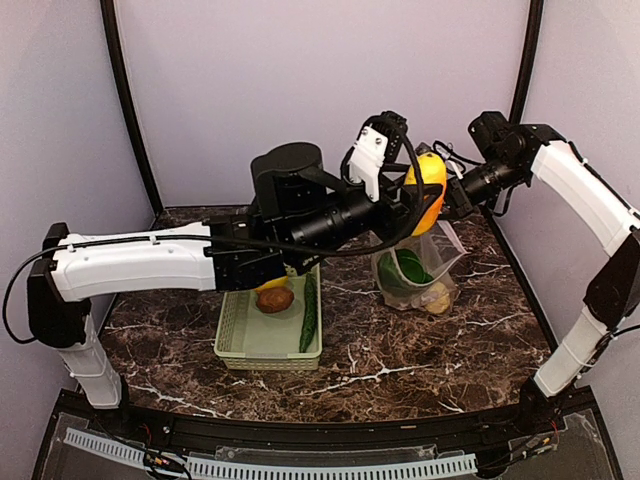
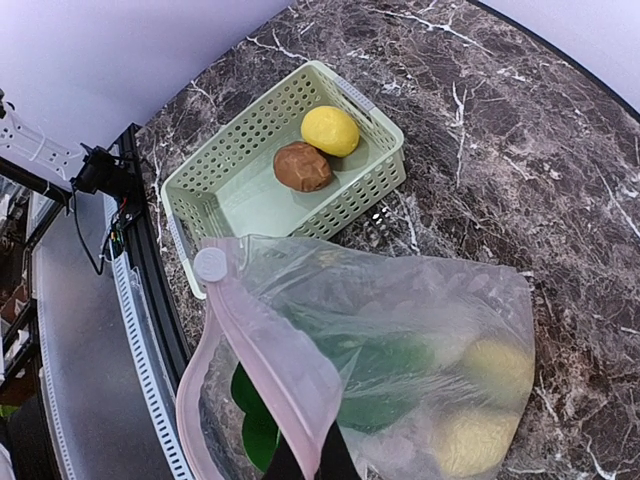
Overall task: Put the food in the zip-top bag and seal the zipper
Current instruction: Place the fake fruit in the zipper food storage bag.
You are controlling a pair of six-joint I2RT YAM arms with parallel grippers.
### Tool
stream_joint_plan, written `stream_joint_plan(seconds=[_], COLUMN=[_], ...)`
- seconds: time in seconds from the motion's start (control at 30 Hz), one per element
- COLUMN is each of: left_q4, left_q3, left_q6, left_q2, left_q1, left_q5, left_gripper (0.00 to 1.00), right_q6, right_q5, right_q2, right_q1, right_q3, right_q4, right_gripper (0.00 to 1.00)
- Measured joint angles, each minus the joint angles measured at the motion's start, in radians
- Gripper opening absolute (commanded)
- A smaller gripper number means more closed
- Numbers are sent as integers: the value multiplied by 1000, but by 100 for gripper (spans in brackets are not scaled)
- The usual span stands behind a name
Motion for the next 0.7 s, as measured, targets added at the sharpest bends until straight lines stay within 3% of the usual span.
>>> stream_joint_plan(seconds=[0.33,0.7], left_q4=[382,530], left_q3=[-40,-77], left_q6=[121,134], left_q2=[154,270], left_q1=[-19,-22], left_q5=[-119,-253], left_gripper=[17,13], right_q6=[26,58], right_q5=[-24,-37], right_q2=[0,0], right_q1=[0,0], right_q3=[7,11], right_q4=[-2,0], right_gripper=[0,0])
